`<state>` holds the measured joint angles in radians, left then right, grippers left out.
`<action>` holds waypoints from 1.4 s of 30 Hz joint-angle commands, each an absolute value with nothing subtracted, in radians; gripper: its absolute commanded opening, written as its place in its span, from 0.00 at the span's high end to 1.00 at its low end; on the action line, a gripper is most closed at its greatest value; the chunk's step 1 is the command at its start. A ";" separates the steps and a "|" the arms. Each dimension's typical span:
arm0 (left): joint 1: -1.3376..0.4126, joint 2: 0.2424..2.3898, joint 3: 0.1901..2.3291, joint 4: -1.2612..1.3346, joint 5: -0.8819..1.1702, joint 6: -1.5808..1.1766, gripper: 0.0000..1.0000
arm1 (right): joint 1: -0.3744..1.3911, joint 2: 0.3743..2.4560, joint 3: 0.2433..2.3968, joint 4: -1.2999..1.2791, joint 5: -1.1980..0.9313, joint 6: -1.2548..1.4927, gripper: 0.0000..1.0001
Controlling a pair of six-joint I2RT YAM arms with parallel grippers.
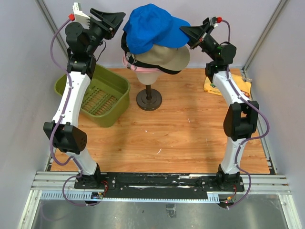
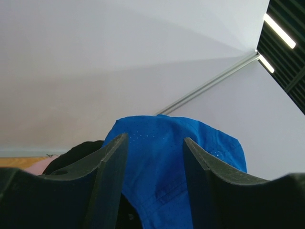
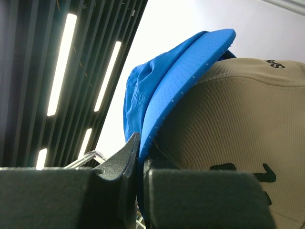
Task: Stack the hats
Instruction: Stack the hat on the hat.
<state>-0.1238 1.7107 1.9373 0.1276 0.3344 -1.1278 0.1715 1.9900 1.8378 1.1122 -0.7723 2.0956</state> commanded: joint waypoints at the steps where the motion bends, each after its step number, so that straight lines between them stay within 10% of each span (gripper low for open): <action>1: -0.120 1.688 1.966 0.110 0.362 -1.086 0.45 | 0.138 1.931 1.809 1.208 -0.746 2.160 0.99; 42: -0.229 1.608 1.981 -0.257 0.243 -0.839 0.29 | 0.133 1.931 1.581 1.441 -0.670 2.195 0.97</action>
<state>-0.2104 1.5948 1.9491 -0.2157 0.2794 -0.8711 0.1711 1.9408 1.5826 1.3651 -0.6834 2.0987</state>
